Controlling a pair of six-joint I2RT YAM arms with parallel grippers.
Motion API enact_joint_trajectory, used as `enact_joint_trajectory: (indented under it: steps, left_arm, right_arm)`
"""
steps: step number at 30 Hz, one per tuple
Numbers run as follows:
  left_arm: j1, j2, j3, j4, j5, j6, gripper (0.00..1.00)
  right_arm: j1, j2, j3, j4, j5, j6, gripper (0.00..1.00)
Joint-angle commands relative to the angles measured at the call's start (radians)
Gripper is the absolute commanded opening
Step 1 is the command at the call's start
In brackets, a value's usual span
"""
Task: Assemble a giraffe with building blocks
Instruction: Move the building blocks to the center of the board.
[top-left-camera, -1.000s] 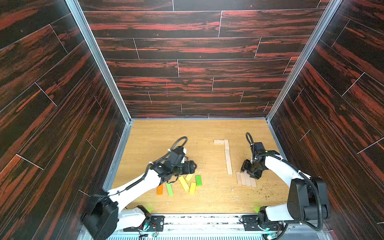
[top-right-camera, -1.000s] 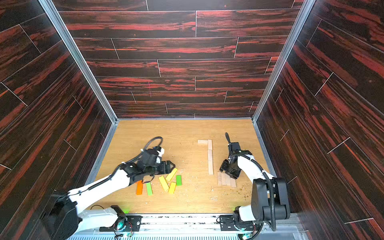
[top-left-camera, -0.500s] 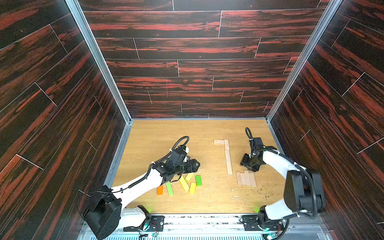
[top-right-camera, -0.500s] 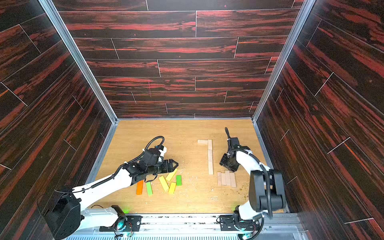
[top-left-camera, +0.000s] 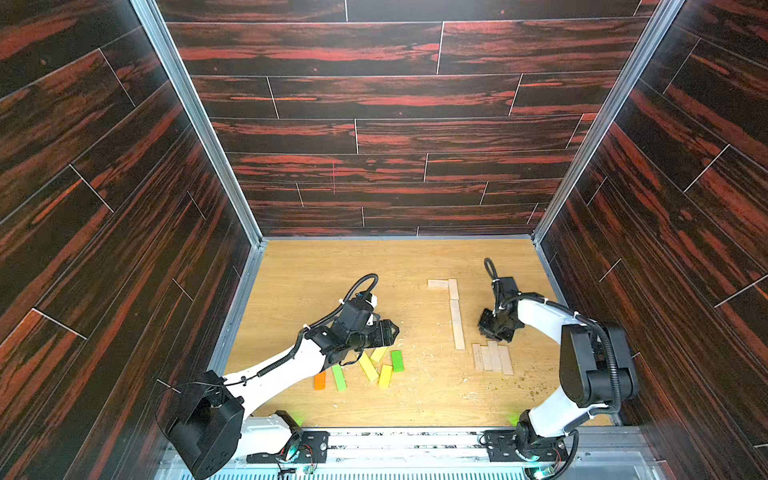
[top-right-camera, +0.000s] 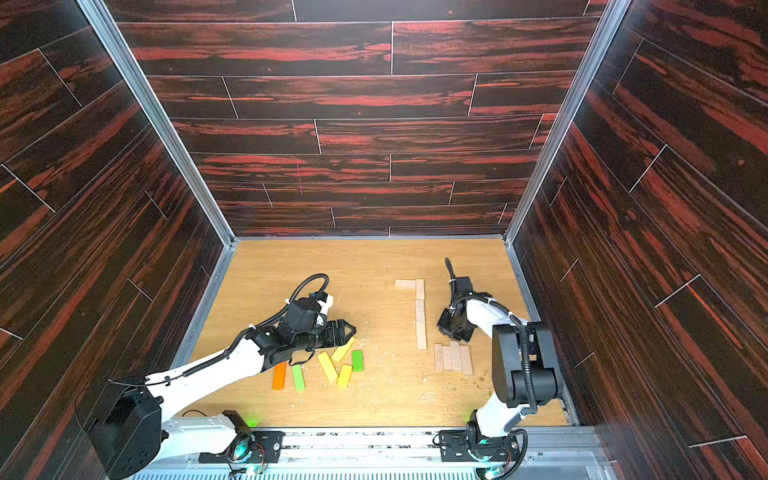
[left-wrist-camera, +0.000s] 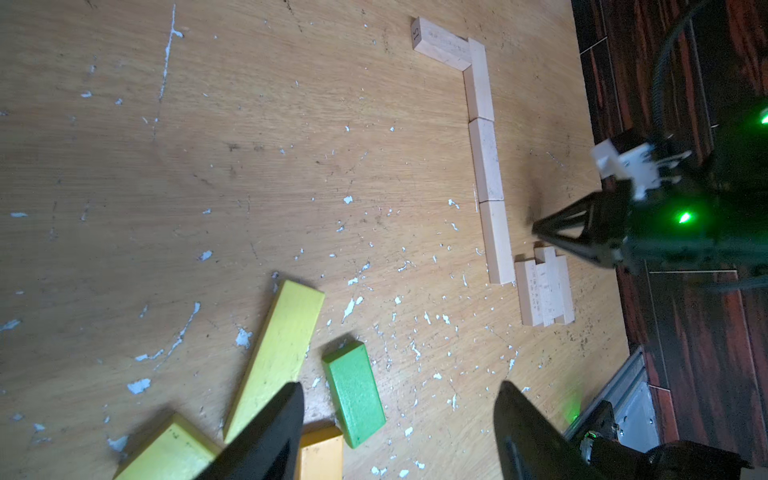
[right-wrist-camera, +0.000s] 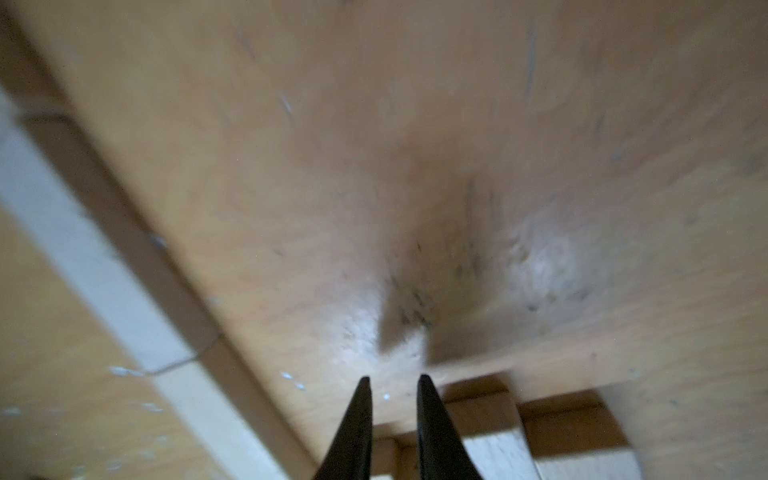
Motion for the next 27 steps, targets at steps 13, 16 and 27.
enact_joint_trajectory:
  steps: [13, 16, 27]
  left_arm:
    - [-0.004, -0.046, -0.010, -0.042, -0.043, 0.030, 0.75]
    - [-0.003, -0.049, -0.012, -0.042, -0.044, 0.031, 0.75]
    - [-0.004, -0.045, -0.005, -0.045, -0.050, 0.038, 0.76]
  right_arm:
    - [0.115, -0.155, -0.179, -0.087, 0.038, 0.109, 0.20]
    - [0.138, -0.181, -0.206, -0.107, 0.035, 0.128, 0.20]
    - [0.148, -0.254, -0.107, -0.206, 0.121, 0.127, 0.36]
